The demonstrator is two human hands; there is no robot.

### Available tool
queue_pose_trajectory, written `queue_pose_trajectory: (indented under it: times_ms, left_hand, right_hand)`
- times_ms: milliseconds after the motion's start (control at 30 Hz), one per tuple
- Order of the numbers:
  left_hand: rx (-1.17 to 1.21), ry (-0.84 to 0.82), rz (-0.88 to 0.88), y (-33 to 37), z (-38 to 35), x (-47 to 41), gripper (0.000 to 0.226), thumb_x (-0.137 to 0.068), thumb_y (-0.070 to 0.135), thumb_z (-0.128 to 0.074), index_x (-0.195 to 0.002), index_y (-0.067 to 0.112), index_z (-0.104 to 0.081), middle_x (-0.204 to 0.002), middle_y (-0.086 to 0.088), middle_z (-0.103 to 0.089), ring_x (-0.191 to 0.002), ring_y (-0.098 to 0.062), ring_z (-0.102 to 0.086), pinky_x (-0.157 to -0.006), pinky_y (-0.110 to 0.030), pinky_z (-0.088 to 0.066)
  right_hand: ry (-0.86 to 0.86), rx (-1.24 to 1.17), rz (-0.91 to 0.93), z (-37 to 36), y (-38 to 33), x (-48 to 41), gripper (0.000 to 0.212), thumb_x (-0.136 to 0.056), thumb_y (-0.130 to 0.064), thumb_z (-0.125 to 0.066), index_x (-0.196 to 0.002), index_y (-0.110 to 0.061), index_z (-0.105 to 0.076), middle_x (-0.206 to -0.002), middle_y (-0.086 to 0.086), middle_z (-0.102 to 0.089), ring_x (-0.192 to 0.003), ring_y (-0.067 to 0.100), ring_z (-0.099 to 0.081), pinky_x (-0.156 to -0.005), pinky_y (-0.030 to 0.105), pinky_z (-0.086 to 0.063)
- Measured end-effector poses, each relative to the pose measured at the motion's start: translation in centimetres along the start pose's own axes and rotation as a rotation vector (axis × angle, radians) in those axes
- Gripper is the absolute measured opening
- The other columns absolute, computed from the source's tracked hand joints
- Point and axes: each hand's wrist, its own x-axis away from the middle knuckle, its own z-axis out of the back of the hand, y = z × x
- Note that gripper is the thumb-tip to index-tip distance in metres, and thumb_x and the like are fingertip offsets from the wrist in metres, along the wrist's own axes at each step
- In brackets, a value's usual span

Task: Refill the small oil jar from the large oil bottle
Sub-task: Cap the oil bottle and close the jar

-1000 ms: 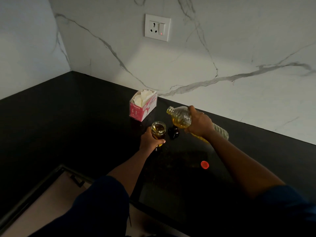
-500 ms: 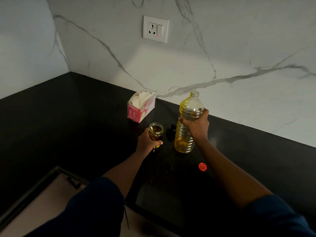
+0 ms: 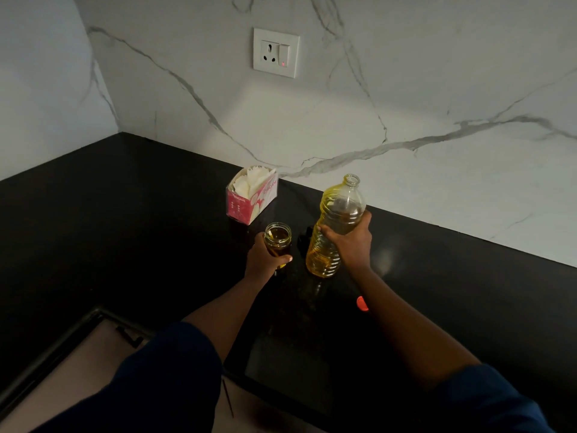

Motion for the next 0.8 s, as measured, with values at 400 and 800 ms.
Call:
queue_pose_trajectory:
  times_ms: [400,800]
  left_hand:
    - [0.067,0.061,0.023,0.0,-0.6,2.5,0.104,-0.058,0.021,-0.087,-0.141,0.012,-0.025,-0.141,-0.011,-0.040,-0.132,-0.028,-0.037,-0.107,-0.040,-0.034]
    - [0.081,0.212,-0.049,-0.1,-1.6,6.1,0.099,-0.064,0.022,-0.083,-0.143,0.012,-0.024,-0.147,-0.010,-0.031,-0.137,-0.026,-0.031,-0.109,-0.039,-0.034]
  right_hand:
    - [-0.271,0.263,-0.083,3.7,4.0,2.8,0.059,-0.074,-0.024,-0.077,-0.122,-0.013,-0.046,-0.127,0.006,-0.054,-0.117,0.019,-0.051,-0.091,0.026,-0.041]
    - [-0.595,1.000,-0.043,6.6,7.9,4.8,0.047,-0.086,-0.017,-0.063,-0.131,-0.019,-0.050,-0.129,0.010,-0.048,-0.121,0.026,-0.048,-0.096,0.037,-0.046]
